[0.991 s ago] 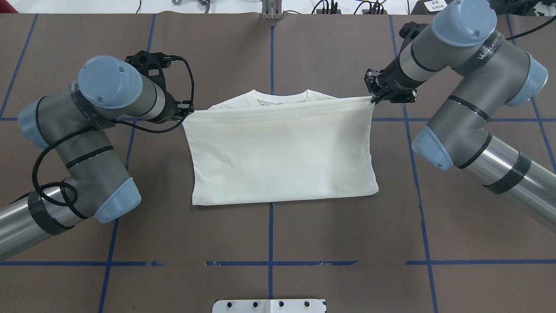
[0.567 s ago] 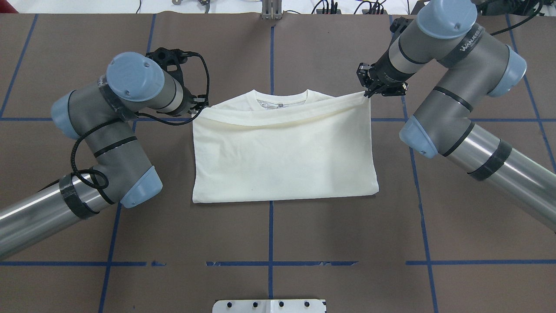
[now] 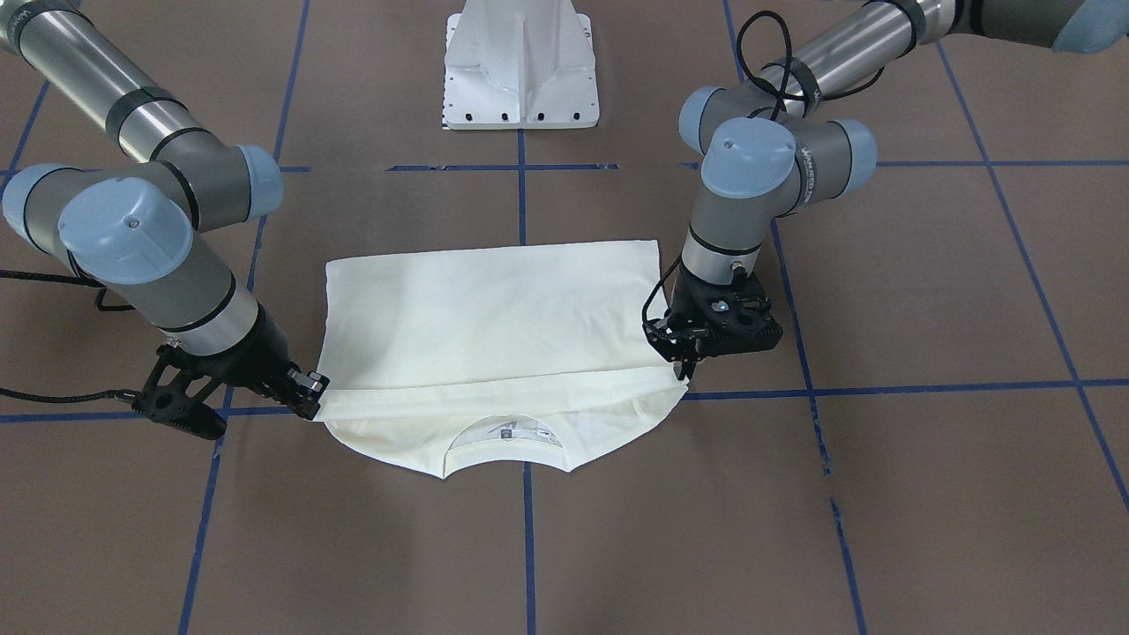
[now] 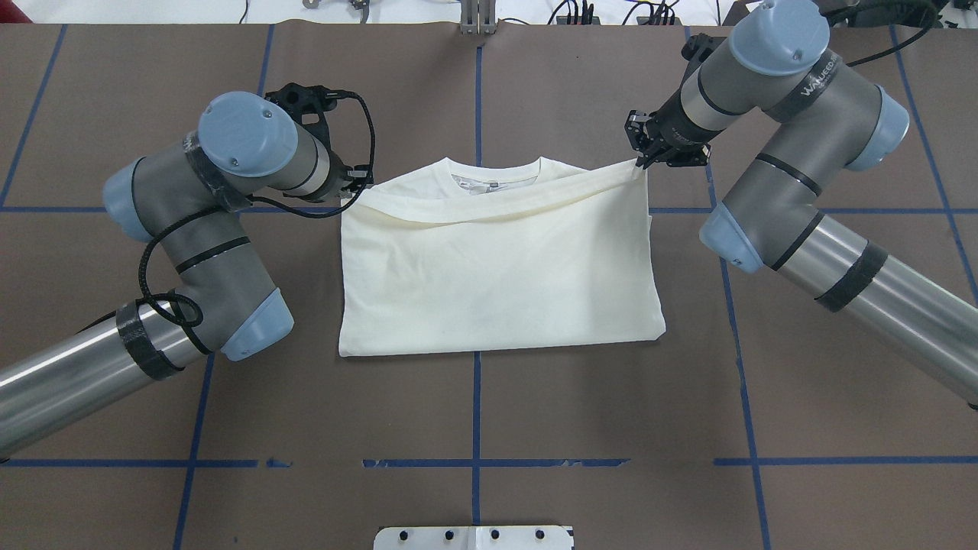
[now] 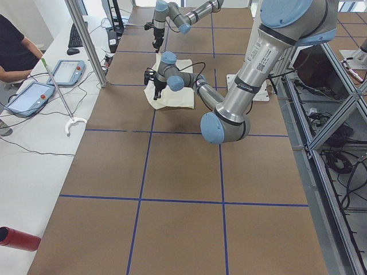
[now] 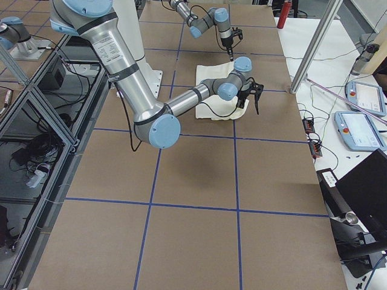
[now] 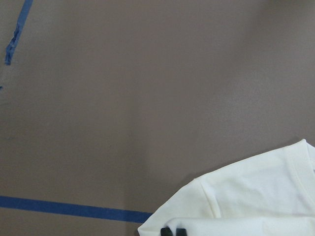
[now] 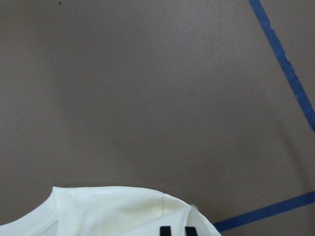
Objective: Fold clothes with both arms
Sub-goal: 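Lay the hem down near the collar and open both grippers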
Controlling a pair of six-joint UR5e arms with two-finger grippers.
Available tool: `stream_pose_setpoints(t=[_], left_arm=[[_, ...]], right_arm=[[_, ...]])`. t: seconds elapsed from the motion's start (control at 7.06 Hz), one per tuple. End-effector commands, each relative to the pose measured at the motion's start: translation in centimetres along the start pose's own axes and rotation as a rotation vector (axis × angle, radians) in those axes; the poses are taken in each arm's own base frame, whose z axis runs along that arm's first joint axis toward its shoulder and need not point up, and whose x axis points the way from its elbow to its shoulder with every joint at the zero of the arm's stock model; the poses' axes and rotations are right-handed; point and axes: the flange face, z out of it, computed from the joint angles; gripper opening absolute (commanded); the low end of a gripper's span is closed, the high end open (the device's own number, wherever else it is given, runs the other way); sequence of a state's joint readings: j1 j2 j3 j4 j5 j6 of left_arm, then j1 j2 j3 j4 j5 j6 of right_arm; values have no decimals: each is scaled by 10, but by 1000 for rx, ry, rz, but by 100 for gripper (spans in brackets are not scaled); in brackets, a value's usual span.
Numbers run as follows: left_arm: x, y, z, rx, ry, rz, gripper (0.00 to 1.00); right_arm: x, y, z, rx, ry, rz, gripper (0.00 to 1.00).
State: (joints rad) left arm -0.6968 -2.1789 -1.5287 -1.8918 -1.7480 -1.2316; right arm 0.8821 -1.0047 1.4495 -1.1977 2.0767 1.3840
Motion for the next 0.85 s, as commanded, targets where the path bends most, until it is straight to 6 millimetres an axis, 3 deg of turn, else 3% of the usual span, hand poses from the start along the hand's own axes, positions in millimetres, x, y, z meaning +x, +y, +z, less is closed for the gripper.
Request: stream_pose_setpoints(t=[0.0, 0.14, 0.42, 0.57, 0.71], left_arm=[[1, -9, -6, 5, -1, 1, 100], [1, -12, -9, 9, 3, 0, 100], [8, -9, -41, 23, 40, 5, 100], [13, -7, -56, 22, 39, 4, 100], [14, -5, -62, 19, 33, 6, 100]], right_arm=[[0, 2, -5, -7, -11, -4, 100], [7, 9, -6, -21, -16, 1, 100], [63, 89, 10, -64, 21, -8, 100], [77, 137, 18, -43, 38, -22, 100], [79, 165, 17, -54, 38, -26, 100]])
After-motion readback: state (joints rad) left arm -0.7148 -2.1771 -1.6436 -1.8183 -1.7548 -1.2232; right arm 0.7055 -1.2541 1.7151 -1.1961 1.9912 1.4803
